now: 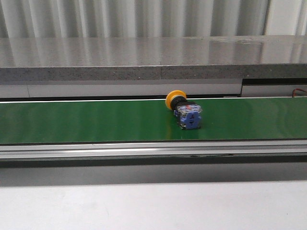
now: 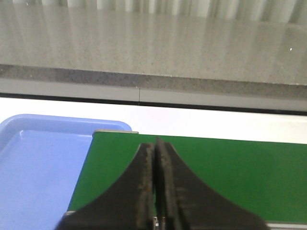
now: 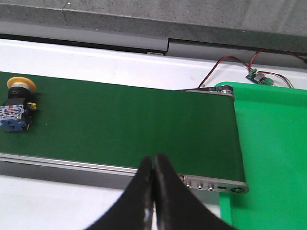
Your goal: Move button from right to left
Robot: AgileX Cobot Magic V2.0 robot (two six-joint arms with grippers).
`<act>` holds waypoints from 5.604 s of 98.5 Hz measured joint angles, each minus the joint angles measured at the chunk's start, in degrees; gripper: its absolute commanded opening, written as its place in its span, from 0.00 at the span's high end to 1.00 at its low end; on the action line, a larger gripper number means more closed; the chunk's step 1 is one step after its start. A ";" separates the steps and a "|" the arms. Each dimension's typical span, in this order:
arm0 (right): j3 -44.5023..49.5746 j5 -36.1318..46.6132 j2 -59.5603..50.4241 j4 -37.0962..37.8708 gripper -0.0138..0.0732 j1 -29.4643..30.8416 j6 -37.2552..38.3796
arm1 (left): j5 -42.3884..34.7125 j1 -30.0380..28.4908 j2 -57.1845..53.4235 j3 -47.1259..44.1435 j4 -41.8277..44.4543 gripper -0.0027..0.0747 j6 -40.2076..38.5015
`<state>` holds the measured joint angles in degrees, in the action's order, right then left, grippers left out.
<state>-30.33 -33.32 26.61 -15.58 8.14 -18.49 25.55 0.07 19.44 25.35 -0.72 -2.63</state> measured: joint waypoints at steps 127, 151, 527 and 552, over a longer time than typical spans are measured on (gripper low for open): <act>0.00 0.00 0.00 0.00 0.92 0.00 0.00 | 13.24 0.00 13.10 8.82 -0.60 0.11 -0.09; 0.00 0.00 0.00 0.00 0.92 0.00 0.00 | 13.13 0.00 13.37 8.82 -3.35 0.11 -0.09; 0.00 -0.12 0.00 0.00 0.92 0.00 -0.10 | 1.33 -18.13 79.13 32.31 6.15 0.99 6.58; 0.00 -0.12 0.00 0.00 0.92 0.00 -0.10 | -0.11 -19.97 80.58 32.31 4.57 0.99 6.58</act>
<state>-30.33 -33.44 26.61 -15.58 8.14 -18.59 25.44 -19.90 100.02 57.66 3.86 3.95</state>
